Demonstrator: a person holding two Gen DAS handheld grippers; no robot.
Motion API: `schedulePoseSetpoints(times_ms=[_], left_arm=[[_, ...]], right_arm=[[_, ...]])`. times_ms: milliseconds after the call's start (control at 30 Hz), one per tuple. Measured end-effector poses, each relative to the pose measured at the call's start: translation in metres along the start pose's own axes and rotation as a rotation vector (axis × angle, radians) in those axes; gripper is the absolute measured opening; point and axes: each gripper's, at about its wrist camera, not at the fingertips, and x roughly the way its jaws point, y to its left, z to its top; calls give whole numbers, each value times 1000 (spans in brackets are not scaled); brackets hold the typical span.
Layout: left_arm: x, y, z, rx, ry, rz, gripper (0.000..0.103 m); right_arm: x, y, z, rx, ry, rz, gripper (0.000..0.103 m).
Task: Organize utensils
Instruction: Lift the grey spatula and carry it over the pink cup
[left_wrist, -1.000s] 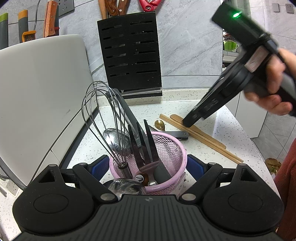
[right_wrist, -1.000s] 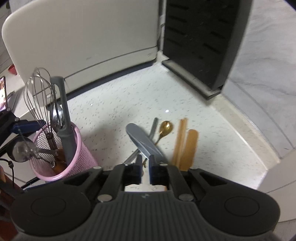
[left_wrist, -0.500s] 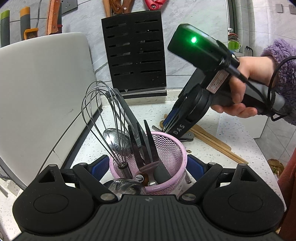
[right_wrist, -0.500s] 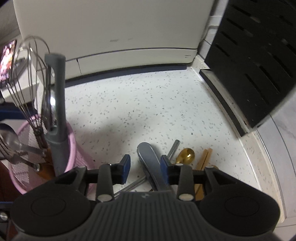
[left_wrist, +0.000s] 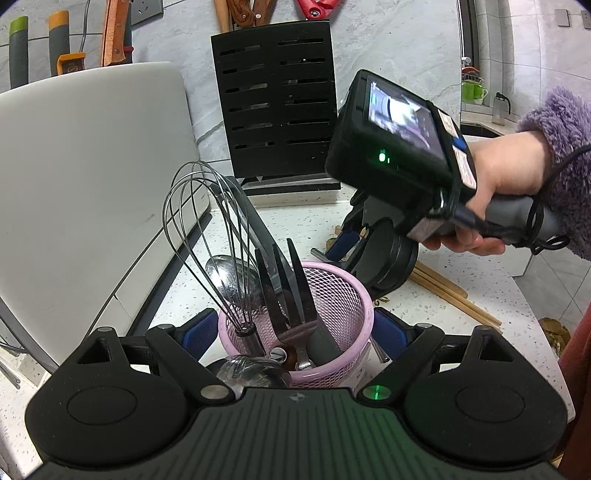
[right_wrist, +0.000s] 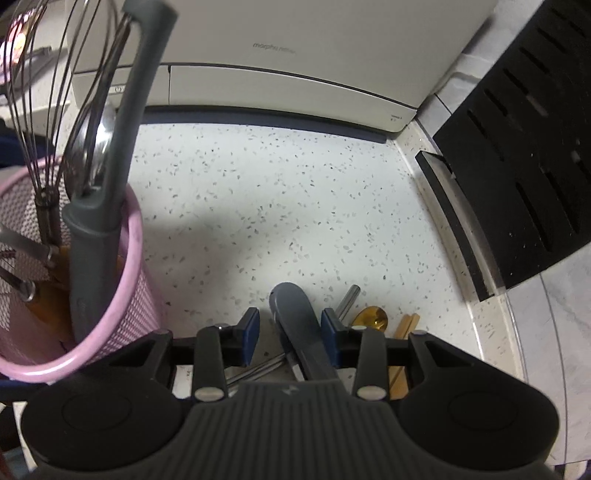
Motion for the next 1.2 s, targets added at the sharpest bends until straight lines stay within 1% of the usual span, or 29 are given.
schedulePoseSetpoints(times_ms=[167, 333, 400, 600, 767, 933, 967, 1000, 1067, 1200], left_arm=[[0, 0, 0, 0, 0, 0, 103], [0, 0, 0, 1, 0, 0, 103], [0, 0, 0, 0, 0, 0, 103], [-1, 1, -1, 1, 0, -1, 103], [0, 0, 0, 1, 0, 0, 103], [0, 1, 0, 1, 0, 0, 103], [0, 1, -1, 1, 0, 0, 103], [-1, 1, -1, 1, 0, 0, 103], [0, 1, 0, 2, 0, 0, 103], [0, 1, 0, 0, 0, 0, 103]], right_arm=[[2, 8, -3, -36, -5, -45, 29], [3, 9, -4, -50, -12, -62, 23], [1, 10, -6, -55, -13, -62, 22], [-12, 12, -10, -56, -40, -122, 21], [-33, 4, -14, 11, -96, -139, 20], [-59, 0, -27, 101, -184, -156, 19], [-64, -1, -31, 128, -206, -160, 18], [-70, -2, -34, 152, -225, -161, 10], [-80, -6, -40, 214, -269, -158, 8], [-96, -14, -47, 310, -332, -135, 8]])
